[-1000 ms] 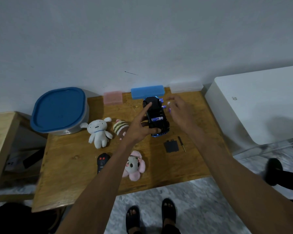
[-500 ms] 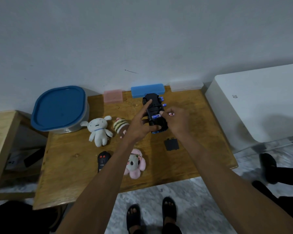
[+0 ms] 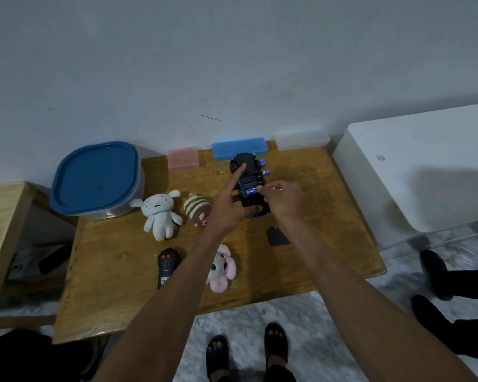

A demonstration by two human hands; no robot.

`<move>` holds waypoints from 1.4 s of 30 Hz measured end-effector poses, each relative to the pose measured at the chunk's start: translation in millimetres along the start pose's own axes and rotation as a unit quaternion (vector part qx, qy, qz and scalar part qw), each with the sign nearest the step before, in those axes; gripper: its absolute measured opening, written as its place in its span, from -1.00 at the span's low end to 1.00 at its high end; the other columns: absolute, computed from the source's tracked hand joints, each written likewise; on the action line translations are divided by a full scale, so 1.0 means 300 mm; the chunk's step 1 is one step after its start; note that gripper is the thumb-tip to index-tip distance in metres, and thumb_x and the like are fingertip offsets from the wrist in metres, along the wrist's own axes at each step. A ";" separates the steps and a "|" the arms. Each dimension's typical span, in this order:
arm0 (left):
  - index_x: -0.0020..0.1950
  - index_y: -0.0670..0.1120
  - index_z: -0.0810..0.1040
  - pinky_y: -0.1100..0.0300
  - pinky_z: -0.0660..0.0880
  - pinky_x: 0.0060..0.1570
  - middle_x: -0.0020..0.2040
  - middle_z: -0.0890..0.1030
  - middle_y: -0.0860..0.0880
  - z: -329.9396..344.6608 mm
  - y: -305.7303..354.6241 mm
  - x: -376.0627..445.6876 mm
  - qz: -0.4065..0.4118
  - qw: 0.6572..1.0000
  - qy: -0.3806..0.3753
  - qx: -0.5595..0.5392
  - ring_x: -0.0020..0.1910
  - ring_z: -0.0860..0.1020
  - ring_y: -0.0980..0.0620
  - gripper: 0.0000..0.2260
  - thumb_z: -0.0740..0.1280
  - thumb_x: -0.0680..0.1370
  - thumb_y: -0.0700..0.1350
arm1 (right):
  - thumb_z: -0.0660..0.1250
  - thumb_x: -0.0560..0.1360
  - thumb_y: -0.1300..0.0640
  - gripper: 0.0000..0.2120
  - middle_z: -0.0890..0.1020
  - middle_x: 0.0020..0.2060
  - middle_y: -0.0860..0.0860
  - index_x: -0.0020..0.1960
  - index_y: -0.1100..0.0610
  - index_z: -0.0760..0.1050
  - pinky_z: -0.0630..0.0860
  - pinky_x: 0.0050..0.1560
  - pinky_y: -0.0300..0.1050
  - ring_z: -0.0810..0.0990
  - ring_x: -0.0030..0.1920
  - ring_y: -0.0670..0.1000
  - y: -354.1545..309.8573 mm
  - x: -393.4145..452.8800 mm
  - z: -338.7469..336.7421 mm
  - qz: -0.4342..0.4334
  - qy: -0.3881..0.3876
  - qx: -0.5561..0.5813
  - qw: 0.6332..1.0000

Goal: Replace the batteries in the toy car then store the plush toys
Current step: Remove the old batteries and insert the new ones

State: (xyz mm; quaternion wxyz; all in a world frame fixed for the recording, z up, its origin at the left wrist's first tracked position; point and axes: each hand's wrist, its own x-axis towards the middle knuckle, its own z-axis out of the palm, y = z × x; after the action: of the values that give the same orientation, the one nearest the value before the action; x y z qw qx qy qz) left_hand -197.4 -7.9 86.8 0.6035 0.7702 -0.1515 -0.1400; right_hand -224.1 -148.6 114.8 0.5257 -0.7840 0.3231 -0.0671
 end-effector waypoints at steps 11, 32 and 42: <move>0.60 0.14 0.23 0.16 0.60 0.15 0.46 0.44 0.03 0.030 -0.011 0.015 -0.003 1.000 0.007 -0.010 0.31 0.49 0.15 -0.10 0.59 0.39 -0.25 | 0.49 0.49 0.09 -0.85 0.64 -0.20 -0.07 -0.17 0.08 0.55 0.46 -0.29 -0.30 0.61 -0.17 -0.13 -0.025 -0.015 -0.012 -0.083 0.018 0.046 0.995; 0.61 0.16 0.19 0.10 0.62 0.13 0.45 0.42 -0.03 -0.009 -0.068 0.037 -0.108 0.989 -0.069 -0.067 0.40 0.44 -0.06 -0.04 0.56 0.37 -0.37 | 0.15 0.67 -0.06 -0.67 0.56 -0.16 0.02 0.07 0.15 0.57 0.42 -0.23 -0.21 0.47 -0.24 -0.10 -0.025 0.085 -0.078 -0.072 -0.030 -0.019 0.997; 0.61 0.15 0.15 -0.17 0.45 0.37 0.52 0.35 -0.11 -0.018 -0.155 0.071 -0.197 0.976 -0.084 -0.045 0.44 0.41 -0.13 -0.01 0.53 0.37 -0.43 | 0.25 0.65 0.09 -0.84 0.61 -0.21 0.07 0.12 0.15 0.54 0.56 -0.37 -0.15 0.59 -0.35 -0.01 0.112 0.079 -0.059 -0.033 -0.080 0.022 0.996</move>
State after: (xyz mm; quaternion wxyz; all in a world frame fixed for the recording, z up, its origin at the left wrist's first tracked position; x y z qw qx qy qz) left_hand -172.7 -1.3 42.1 0.5834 0.7423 -0.0407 -0.3271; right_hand -228.1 -184.2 87.8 0.5646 -0.7854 0.2522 -0.0288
